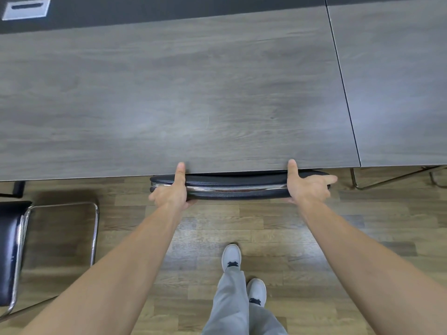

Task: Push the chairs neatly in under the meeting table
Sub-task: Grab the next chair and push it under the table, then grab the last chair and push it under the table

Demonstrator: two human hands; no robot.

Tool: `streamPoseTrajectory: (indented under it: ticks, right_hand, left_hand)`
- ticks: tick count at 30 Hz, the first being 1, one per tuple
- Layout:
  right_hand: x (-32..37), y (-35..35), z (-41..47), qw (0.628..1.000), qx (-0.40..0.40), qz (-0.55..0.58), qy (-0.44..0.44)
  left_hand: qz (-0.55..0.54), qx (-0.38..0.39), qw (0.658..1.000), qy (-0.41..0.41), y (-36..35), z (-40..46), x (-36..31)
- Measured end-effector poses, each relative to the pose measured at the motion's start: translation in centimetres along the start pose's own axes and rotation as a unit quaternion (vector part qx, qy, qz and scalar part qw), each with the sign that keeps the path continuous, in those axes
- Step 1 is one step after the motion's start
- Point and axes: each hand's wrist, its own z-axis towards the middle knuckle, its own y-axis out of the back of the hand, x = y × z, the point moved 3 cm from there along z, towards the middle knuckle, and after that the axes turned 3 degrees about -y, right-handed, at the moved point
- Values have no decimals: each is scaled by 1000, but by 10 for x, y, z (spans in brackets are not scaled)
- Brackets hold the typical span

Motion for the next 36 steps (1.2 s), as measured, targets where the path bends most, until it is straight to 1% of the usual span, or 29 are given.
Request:
streamPoseTrajectory:
  ticks: [5,11,18,21,24,27,28,29,32,34,36]
  right_hand:
    - [-1,4,-2,1000,-2,-28,11]
    - [0,3,-7,999,-18,-21,16]
    - [-4,7,-15,1000,10,-16,7]
    - [-2,9,-19,998,0,-57,16]
    - [0,10,-26,995,-16,-96,14]
    - [2,12,-33,990,-34,-133,31]
    - [3,13,-35,986,-37,-155,45]
    - [4,15,-37,981,-39,-182,63]
    - [15,24,-50,954,-44,-263,138]
    - [28,29,-63,938,-29,-288,191]
    - [41,35,-78,929,-7,-289,230]
  left_hand:
    - [-6,8,1000,6,0,-7,0]
    - [-16,16,1000,6,1,-16,-3]
    - [-46,46,998,27,6,-17,-3]
    - [-43,44,998,30,7,-17,-4]
    - [-39,26,998,31,7,-18,-6]
    - [15,8,999,32,9,-26,-12]
    - [56,-5,998,18,11,-27,-14]
    - [102,-21,994,-17,14,-26,-17]
    - [219,-37,962,-161,20,-25,-27]
    - [244,-30,948,-200,24,-31,-33]
    - [238,-17,944,-227,28,-42,-42]
